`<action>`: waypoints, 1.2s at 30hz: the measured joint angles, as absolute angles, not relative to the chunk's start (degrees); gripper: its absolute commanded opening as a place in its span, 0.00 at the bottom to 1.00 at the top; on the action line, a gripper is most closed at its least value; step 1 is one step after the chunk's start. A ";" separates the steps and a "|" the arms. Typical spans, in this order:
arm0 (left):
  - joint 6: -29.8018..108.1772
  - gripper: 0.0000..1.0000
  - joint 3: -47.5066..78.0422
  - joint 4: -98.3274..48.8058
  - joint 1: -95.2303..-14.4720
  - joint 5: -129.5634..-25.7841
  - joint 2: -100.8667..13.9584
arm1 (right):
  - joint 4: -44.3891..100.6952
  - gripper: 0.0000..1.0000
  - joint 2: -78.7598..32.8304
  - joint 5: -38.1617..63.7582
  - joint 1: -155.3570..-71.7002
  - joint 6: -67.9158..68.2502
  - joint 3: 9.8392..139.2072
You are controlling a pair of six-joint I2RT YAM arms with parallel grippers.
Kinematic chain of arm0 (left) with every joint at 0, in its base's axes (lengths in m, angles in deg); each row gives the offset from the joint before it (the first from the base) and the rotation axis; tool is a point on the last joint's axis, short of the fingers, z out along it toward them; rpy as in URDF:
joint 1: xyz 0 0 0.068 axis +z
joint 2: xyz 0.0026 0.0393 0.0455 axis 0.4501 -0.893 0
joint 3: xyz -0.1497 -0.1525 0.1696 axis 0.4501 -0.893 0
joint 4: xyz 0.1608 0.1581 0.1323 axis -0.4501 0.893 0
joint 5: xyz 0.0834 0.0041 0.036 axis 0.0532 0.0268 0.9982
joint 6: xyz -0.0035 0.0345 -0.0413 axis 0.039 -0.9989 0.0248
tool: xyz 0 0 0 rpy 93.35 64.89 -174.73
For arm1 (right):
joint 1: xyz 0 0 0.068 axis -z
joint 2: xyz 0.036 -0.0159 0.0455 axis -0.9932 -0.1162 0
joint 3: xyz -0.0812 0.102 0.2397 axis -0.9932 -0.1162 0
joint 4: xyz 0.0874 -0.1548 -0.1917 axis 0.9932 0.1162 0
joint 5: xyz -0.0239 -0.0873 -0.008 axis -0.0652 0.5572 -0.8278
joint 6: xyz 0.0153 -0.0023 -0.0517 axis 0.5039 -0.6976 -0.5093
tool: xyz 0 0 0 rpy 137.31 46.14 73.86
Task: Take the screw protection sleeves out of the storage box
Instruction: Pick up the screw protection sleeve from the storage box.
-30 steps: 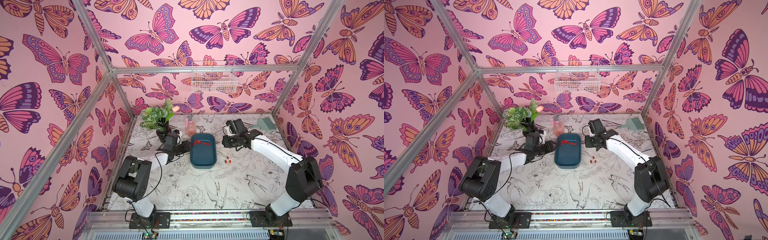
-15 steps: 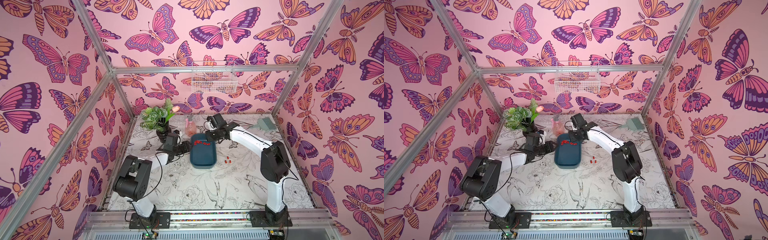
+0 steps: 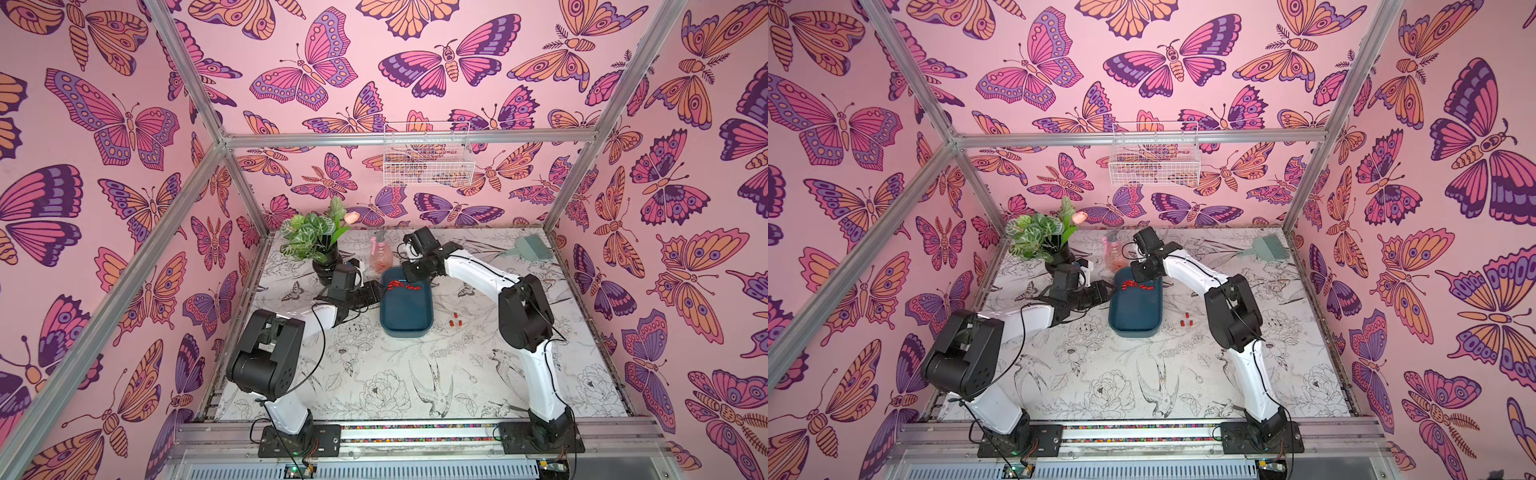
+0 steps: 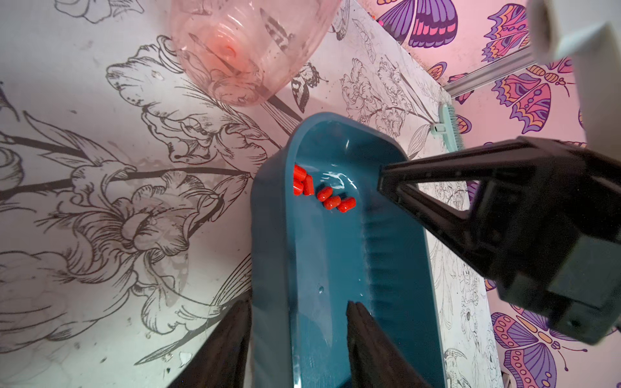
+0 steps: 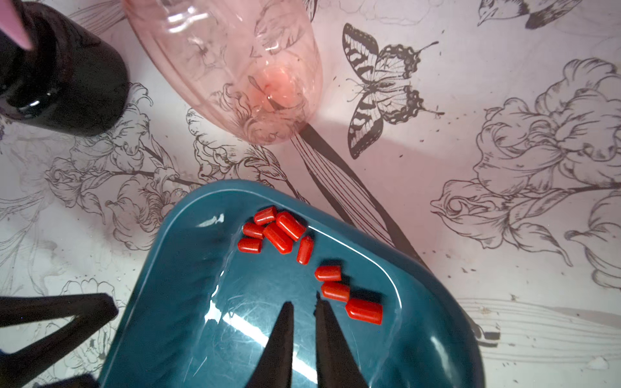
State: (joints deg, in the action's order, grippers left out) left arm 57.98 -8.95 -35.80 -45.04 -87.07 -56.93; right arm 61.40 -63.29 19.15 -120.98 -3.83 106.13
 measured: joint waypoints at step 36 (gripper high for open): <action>57.98 0.51 -8.95 -35.78 -45.04 -87.07 -56.93 | 63.43 0.23 -71.46 17.16 -121.13 -6.82 111.39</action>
State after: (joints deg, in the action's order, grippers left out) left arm 57.98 -8.95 -35.78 -45.04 -87.07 -56.93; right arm 63.43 -71.46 17.16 -121.13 -6.82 111.39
